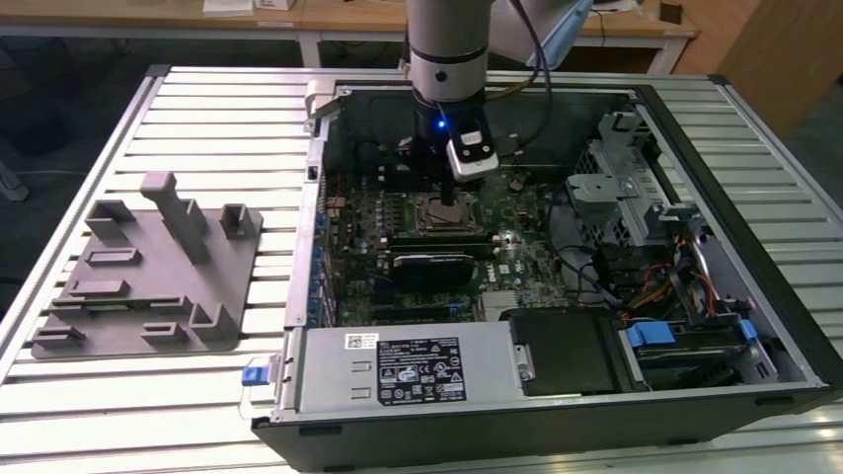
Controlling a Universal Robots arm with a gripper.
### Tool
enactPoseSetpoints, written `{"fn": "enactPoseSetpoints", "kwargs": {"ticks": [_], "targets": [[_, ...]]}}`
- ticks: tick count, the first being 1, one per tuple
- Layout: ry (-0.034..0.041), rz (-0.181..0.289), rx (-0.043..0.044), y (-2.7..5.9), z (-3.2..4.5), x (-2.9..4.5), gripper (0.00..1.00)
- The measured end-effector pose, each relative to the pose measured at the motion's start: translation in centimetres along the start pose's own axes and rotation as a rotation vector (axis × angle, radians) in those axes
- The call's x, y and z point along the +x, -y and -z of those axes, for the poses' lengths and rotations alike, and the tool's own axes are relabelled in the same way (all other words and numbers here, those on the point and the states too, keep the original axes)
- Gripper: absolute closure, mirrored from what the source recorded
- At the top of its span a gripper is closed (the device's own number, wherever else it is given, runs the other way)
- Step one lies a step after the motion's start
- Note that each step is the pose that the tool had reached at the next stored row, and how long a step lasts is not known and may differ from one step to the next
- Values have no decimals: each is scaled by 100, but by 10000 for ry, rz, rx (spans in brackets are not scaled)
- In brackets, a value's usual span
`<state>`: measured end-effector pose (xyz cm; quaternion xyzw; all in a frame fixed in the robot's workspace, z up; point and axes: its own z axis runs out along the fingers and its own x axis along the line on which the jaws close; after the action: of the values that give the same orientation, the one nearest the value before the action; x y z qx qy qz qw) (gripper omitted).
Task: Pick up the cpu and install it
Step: 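Install the first cpu locking lever, then install the second cpu locking lever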
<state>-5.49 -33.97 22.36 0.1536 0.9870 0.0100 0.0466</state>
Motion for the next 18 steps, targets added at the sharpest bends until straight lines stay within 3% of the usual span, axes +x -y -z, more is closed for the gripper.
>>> {"fn": "enactPoseSetpoints", "kwargs": {"ticks": [7,18], "targets": [[0,0,0,-5,156,-14,89],[0,1,0,-6,176,-16,89]]}}
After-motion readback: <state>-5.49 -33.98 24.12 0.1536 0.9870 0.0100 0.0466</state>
